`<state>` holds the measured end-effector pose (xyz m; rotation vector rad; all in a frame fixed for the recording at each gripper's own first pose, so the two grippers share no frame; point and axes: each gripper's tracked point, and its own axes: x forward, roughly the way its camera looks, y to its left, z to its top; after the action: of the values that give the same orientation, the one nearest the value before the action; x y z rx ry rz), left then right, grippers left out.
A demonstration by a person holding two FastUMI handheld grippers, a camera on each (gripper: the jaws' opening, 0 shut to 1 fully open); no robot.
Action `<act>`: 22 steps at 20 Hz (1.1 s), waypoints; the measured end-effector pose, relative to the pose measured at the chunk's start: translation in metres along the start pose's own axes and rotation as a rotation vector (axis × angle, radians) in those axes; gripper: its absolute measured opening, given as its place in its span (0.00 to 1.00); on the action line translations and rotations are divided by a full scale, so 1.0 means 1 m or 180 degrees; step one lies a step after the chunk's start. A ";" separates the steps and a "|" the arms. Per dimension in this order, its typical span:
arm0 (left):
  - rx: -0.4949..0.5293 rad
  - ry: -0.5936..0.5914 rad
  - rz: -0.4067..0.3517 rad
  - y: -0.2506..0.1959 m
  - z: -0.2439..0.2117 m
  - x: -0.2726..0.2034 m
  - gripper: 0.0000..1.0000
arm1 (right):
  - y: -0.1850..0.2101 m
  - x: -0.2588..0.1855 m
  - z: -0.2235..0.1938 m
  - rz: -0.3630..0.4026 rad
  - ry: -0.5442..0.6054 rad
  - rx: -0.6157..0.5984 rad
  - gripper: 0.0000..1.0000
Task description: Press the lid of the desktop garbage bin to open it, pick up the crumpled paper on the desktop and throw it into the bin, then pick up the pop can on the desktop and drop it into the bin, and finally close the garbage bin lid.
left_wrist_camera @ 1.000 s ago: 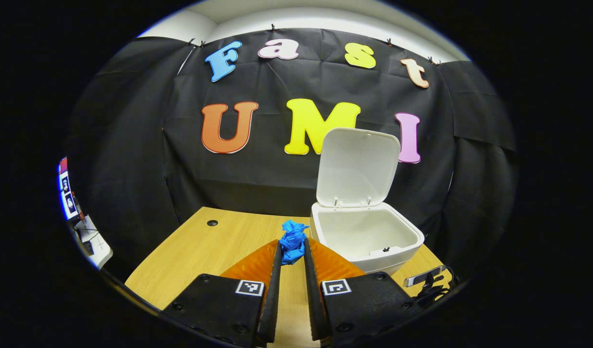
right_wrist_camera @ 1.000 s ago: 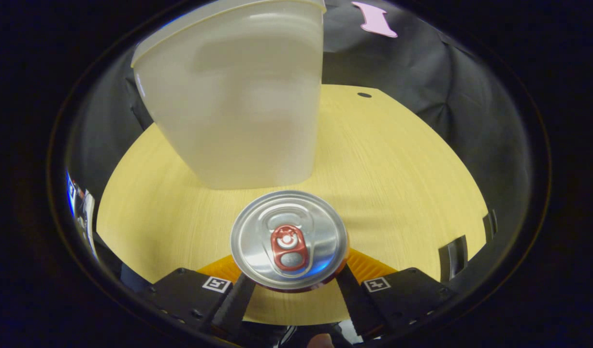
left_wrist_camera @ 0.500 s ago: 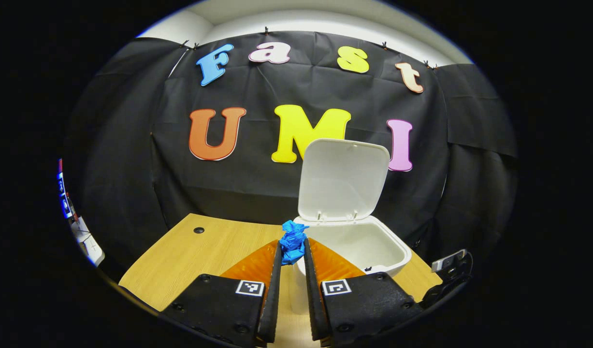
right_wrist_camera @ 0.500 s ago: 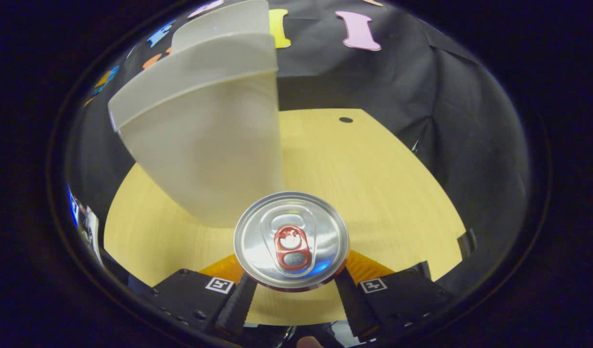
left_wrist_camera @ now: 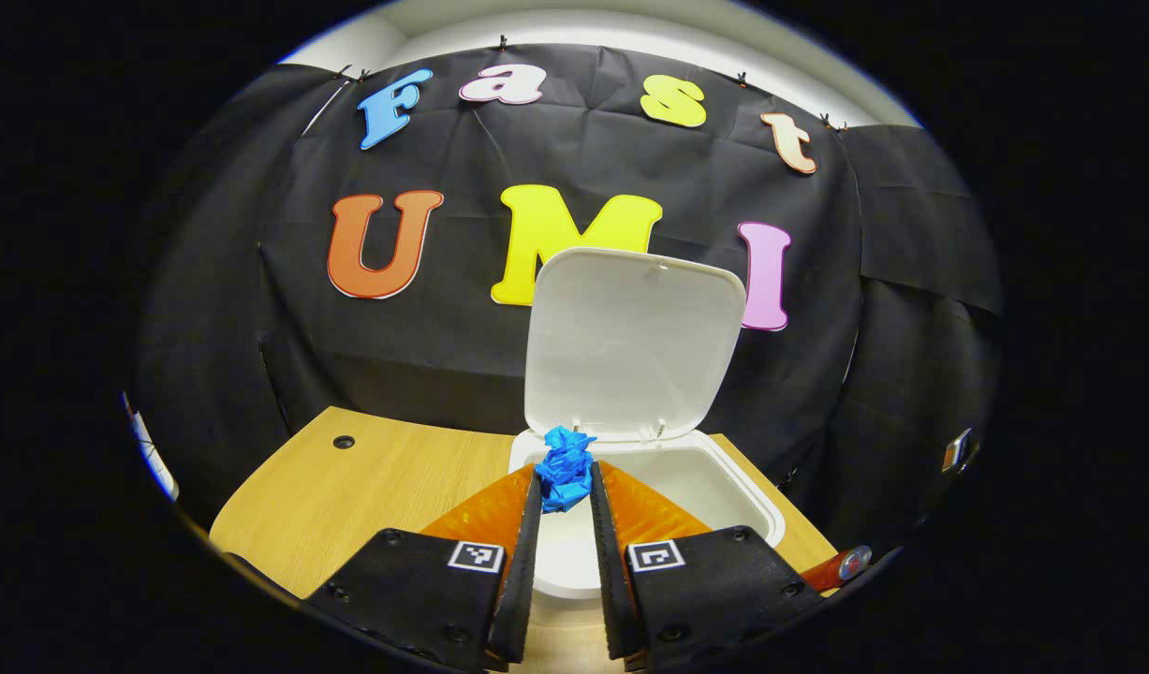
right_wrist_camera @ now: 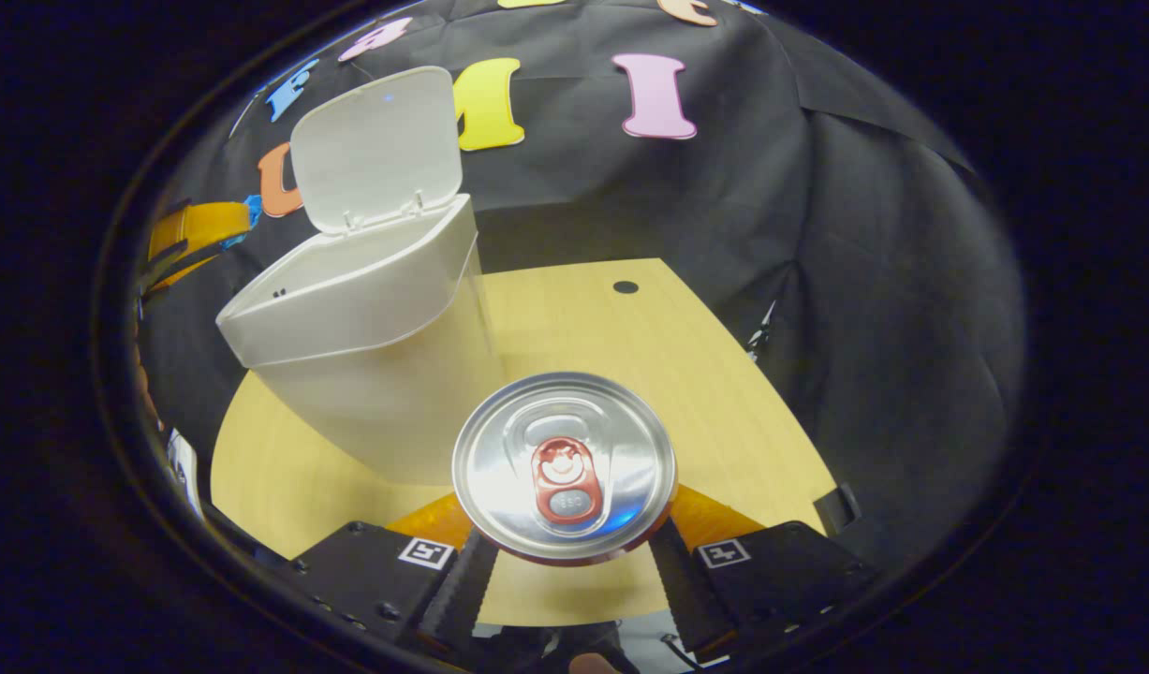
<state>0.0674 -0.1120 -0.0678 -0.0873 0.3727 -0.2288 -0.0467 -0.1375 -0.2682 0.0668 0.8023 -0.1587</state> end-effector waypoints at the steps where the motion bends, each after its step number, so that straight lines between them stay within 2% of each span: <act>1: 0.0037 0.0022 0.0005 0.000 -0.002 0.004 0.35 | -0.003 -0.002 0.005 -0.0010 -0.0031 0.0022 0.79; 5: 0.0119 0.0123 -0.0032 -0.005 -0.015 0.014 0.38 | -0.012 -0.014 0.025 -0.0039 -0.0154 0.0061 0.79; 7: 0.0188 0.0137 -0.0036 -0.006 -0.016 0.014 0.44 | -0.016 -0.018 0.035 -0.0081 -0.0229 0.0018 0.79; 8: 0.0202 0.0132 -0.0037 -0.006 -0.017 0.015 0.55 | -0.016 -0.020 0.039 -0.0085 -0.0255 -0.0004 0.79; 9: 0.0200 0.0138 -0.0028 -0.005 -0.018 0.016 0.60 | -0.016 -0.022 0.044 -0.0083 -0.0279 -0.0021 0.79; 10: 0.0192 0.0124 -0.0020 -0.004 -0.017 0.016 0.72 | -0.015 -0.023 0.048 -0.0078 -0.0298 -0.0047 0.79; 11: 0.0183 0.0115 -0.0026 -0.004 -0.016 0.015 0.77 | -0.013 -0.025 0.052 -0.0070 -0.0315 -0.0074 0.79; 12: 0.0183 0.0105 -0.0016 -0.002 -0.015 0.013 0.87 | -0.011 -0.028 0.059 -0.0055 -0.0341 -0.0092 0.79; 13: 0.0185 0.0100 -0.0002 0.001 -0.014 0.012 0.90 | -0.008 -0.031 0.066 -0.0029 -0.0377 -0.0097 0.79; 18: 0.0134 -0.0056 0.0153 0.025 -0.004 -0.009 0.99 | 0.016 -0.045 0.109 0.0130 -0.0523 -0.0200 0.79; 22: 0.0106 -0.0151 0.0288 0.049 0.002 -0.029 0.99 | 0.046 -0.059 0.150 0.0340 -0.0696 -0.0317 0.78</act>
<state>0.0517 -0.0577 -0.0614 -0.0428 0.3247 -0.1432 0.0273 -0.1032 -0.1215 -0.0018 0.5860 -0.0240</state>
